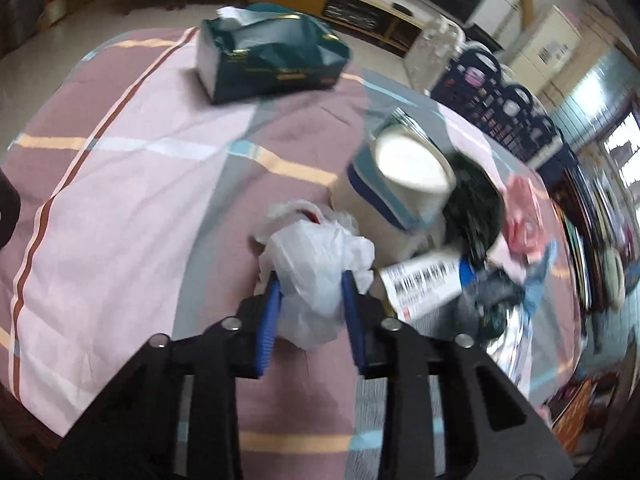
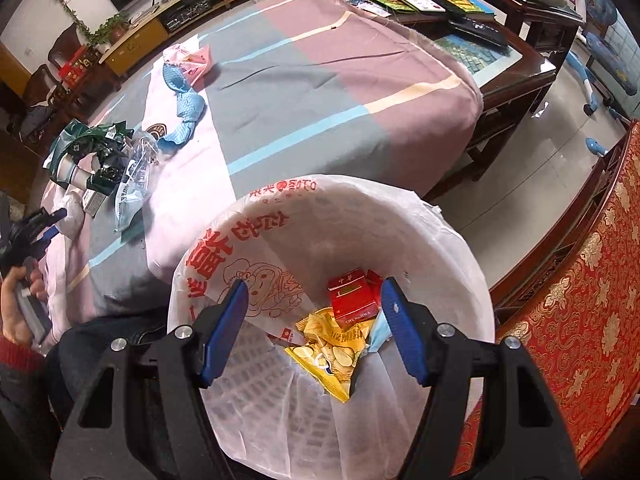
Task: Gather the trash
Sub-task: 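Grasp the white plastic bag with the left tool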
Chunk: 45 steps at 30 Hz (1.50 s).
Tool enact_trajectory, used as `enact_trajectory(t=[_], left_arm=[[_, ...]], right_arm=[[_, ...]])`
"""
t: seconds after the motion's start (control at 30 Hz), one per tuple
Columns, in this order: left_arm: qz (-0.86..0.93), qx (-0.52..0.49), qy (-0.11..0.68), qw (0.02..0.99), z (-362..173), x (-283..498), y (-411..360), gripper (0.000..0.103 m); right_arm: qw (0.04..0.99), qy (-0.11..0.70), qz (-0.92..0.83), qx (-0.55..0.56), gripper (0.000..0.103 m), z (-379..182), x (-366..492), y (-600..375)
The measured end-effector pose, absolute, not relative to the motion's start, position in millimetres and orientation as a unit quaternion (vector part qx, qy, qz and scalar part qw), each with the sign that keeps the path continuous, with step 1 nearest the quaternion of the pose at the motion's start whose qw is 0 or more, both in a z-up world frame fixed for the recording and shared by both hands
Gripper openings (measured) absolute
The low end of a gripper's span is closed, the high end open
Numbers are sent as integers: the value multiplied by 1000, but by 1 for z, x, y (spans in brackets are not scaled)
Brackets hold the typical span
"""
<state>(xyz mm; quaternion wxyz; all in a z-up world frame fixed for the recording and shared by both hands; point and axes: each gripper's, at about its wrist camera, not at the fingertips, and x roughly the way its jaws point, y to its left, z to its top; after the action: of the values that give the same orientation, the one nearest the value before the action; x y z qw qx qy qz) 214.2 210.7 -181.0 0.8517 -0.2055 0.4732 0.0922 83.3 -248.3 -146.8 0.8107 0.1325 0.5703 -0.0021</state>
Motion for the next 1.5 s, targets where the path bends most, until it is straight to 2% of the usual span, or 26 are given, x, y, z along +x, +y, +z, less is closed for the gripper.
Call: enact_trajectory(t=[0.17, 0.2, 0.23, 0.3, 0.43, 0.63, 0.83, 0.9, 1.0, 1.07, 1.17, 1.37, 1.4, 1.43, 1.5], left_arm=[[31, -206, 489, 847, -179, 175, 179, 26], [21, -221, 489, 843, -178, 165, 176, 31], [15, -236, 488, 840, -177, 158, 176, 45], [10, -265, 487, 832, -176, 144, 175, 64], [26, -244, 492, 835, -176, 146, 171, 71], [25, -266, 492, 828, -175, 172, 159, 74], [33, -172, 475, 863, -159, 203, 124, 78], [32, -141, 496, 856, -167, 213, 119, 78], [42, -114, 528, 841, -186, 213, 118, 76], [45, -146, 538, 829, -195, 207, 129, 76], [55, -182, 529, 827, -196, 202, 141, 66], [54, -172, 540, 822, -201, 201, 135, 63], [54, -170, 540, 822, -202, 200, 133, 65], [56, -171, 540, 822, -202, 199, 134, 72], [62, -183, 535, 823, -201, 195, 137, 76]], right_arm=[[811, 572, 18, 124, 68, -146, 89, -228], [810, 573, 22, 123, 68, -146, 90, -225], [810, 572, 26, 122, 68, -146, 90, -221], [811, 572, 31, 119, 68, -145, 91, -215], [807, 577, 36, 116, 68, -148, 92, -208], [808, 577, 38, 112, 68, -147, 92, -202], [810, 575, 33, 113, 68, -145, 95, -204], [809, 575, 33, 114, 68, -145, 96, -204], [811, 572, 39, 115, 68, -142, 99, -200], [814, 568, 47, 110, 68, -141, 105, -192], [820, 560, 63, 98, 68, -141, 116, -172], [826, 550, 95, 80, 68, -138, 137, -126], [828, 546, 99, 72, 68, -137, 142, -118], [831, 543, 102, 64, 68, -137, 146, -111], [833, 540, 107, 50, 68, -143, 160, -95]])
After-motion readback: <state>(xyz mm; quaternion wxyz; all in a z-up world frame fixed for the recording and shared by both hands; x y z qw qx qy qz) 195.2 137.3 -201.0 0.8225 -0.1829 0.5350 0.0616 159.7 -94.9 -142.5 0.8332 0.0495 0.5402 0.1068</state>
